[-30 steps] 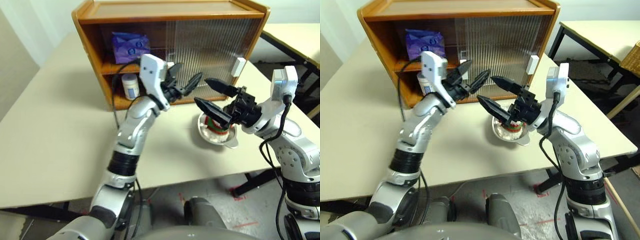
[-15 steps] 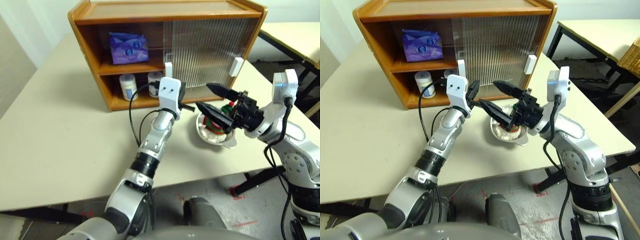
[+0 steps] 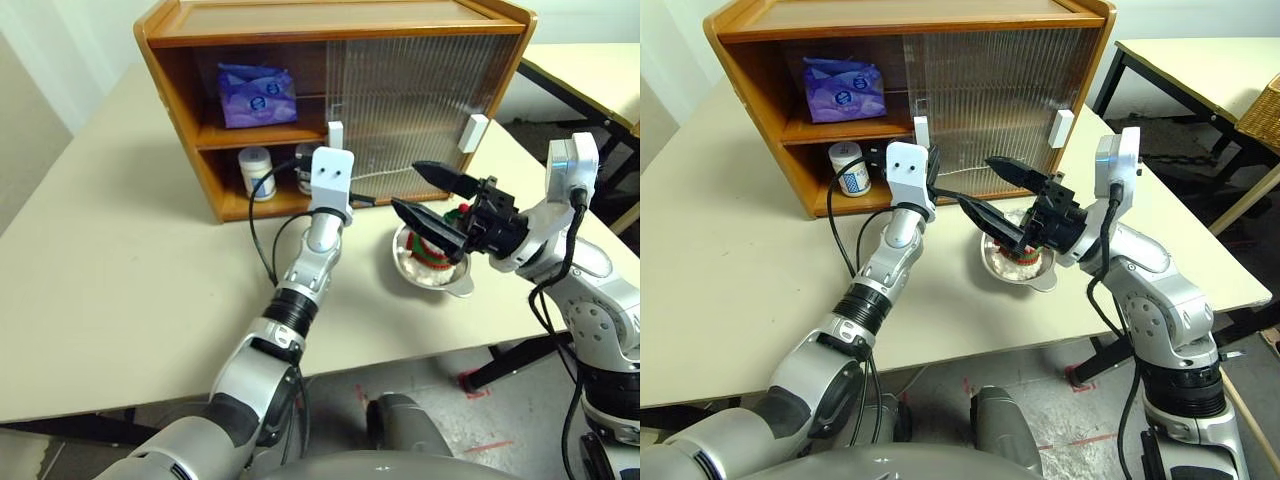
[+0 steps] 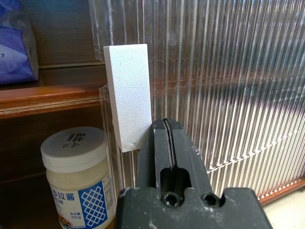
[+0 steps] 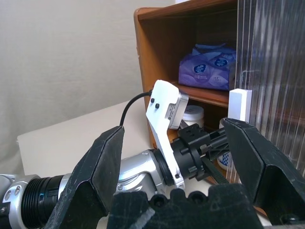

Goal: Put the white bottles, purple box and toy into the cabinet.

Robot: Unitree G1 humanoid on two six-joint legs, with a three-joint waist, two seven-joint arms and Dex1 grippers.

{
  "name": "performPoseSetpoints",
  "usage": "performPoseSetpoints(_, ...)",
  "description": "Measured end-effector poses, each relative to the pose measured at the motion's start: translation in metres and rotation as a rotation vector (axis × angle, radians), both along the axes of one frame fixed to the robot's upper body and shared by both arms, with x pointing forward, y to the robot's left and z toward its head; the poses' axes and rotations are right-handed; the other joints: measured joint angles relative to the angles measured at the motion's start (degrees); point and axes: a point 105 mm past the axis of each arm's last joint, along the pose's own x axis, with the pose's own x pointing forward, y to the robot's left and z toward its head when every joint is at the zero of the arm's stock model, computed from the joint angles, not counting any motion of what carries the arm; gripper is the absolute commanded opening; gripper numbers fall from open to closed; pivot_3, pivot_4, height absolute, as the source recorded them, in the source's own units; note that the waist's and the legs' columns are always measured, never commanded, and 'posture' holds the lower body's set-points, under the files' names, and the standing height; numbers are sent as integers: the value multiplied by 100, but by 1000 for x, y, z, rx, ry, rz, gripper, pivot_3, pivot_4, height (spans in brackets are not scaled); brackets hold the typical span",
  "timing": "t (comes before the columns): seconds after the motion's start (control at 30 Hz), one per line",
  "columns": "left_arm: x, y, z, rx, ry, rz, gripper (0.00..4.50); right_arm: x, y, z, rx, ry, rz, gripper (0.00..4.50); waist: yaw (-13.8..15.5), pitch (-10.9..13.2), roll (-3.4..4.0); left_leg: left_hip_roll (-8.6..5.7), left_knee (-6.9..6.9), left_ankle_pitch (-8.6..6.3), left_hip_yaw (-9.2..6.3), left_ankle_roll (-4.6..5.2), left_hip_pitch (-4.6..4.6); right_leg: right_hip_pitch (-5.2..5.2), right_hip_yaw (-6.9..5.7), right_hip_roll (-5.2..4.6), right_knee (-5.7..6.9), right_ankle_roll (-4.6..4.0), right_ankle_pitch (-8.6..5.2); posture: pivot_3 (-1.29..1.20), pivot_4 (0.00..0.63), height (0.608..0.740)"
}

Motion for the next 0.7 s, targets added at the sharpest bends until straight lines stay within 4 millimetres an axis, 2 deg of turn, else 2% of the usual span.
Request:
performPoseSetpoints(0.3,-4,-9,1,5,-7,-66,30,0,0,1,-1,-3,4,4500,9,1,-1,0,0,0,18,0,-5,-1,-4,-1,-2,-1,0,-100,0,740)
performPoseSetpoints(0.43,-11,-20,21,-4,-89,-138,30,0,1,2,-1,-7,6,4500,9,0,1,1,0,-1,26,-1,-3,2,-6,-2,-6,-3,-1,-102,0,740)
performPoseSetpoints(0.6,-16,-29,22,8,-95,-193,30,0,1,2,-2,-7,6,4500,-33,-1,2,3,0,-1,26,-1,0,2,-6,1,-2,-4,-2,-102,0,740)
performPoseSetpoints(0.7,-14,-25,21,0,-92,-166,30,0,1,2,-2,-7,5,4500,-64,-1,2,3,0,-1,25,-1,1,3,-6,1,-1,-4,-1,-102,0,740)
